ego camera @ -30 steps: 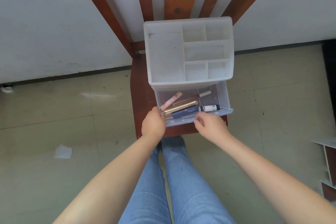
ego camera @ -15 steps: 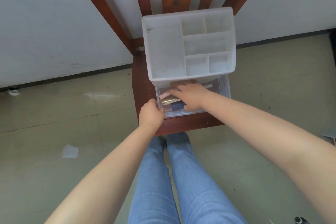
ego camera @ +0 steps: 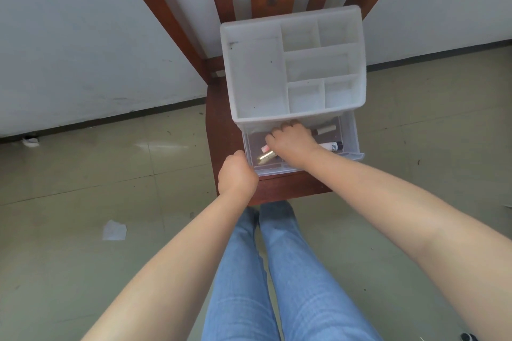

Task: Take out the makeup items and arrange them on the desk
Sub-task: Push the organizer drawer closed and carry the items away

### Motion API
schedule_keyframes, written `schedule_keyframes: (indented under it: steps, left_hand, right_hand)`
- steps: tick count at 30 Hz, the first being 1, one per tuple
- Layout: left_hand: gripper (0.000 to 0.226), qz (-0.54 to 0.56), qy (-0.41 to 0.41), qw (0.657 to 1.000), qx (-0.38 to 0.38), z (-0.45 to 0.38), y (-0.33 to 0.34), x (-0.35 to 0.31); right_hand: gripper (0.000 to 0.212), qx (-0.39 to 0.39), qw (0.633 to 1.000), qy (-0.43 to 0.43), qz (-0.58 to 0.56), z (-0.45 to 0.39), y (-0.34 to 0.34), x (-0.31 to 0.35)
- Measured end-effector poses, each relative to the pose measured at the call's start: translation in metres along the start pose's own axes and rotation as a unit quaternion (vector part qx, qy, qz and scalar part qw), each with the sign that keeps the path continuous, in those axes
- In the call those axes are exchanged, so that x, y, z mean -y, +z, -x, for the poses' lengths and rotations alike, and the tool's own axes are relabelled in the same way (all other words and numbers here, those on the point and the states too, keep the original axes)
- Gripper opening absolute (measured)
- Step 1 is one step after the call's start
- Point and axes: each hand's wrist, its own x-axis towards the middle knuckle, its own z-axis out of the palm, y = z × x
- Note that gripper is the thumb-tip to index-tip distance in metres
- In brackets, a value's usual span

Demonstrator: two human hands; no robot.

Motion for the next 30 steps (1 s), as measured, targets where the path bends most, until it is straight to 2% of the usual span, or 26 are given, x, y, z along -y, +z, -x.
schedule_keyframes:
  steps: [5,7,10,12,15,17,19,21,23,25,26,28,30]
  left_hand:
    - [0.017,0.003,0.001,1.000,-0.003,0.000,-0.001,0.001]
    - [0.018,0.003,0.001,1.000,-0.002,0.001,-0.001,0.001]
    - [0.019,0.001,0.003,1.000,-0.004,0.003,-0.001,0.000]
    - [0.019,-0.003,0.007,1.000,-0.007,0.005,-0.002,-0.002]
    - [0.024,-0.007,0.018,1.000,-0.012,0.005,-0.001,-0.003]
    - [0.029,-0.003,0.018,1.000,-0.021,0.006,0.000,-0.004]
    - [0.037,-0.020,0.010,0.999,-0.049,0.008,0.001,-0.006]
    - [0.050,-0.089,0.031,0.990,-0.103,0.012,0.003,-0.007]
    - [0.051,-0.152,0.124,0.971,-0.137,0.016,0.006,-0.010]
    - [0.039,-0.196,0.243,0.945,-0.093,0.014,0.013,-0.021]
    - [0.034,-0.211,0.278,0.935,-0.058,0.010,0.016,-0.031]
    - [0.032,-0.216,0.289,0.933,0.013,-0.003,0.026,-0.054]
    - [0.033,-0.204,0.272,0.938,0.071,-0.015,0.036,-0.078]
  right_hand:
    - [0.036,-0.098,0.995,0.011,0.011,0.012,-0.011,0.004]
    - [0.039,-0.134,0.989,0.025,-0.052,0.022,-0.017,0.003]
    - [0.039,-0.179,0.959,0.090,-0.201,0.052,-0.018,0.000]
    - [0.031,-0.126,0.947,0.136,-0.264,0.081,-0.007,0.003]
    - [0.020,0.046,0.956,0.146,-0.251,0.113,0.024,0.013]
    - [0.023,0.100,0.953,0.167,-0.232,0.118,0.042,0.016]
    - [0.028,0.097,0.955,0.195,-0.202,0.113,0.057,0.011]
    - [0.033,0.093,0.956,0.211,-0.182,0.105,0.066,0.006]
    - [0.031,0.064,0.965,0.215,-0.134,0.099,0.070,0.004]
    - [0.029,0.016,0.969,0.228,-0.092,0.094,0.068,0.002]
    - [0.030,0.027,0.968,0.226,-0.102,0.091,0.069,0.001]
    - [0.029,0.057,0.968,0.208,-0.131,0.087,0.077,0.001]
    - [0.021,0.008,0.974,0.210,-0.086,0.089,0.075,-0.002]
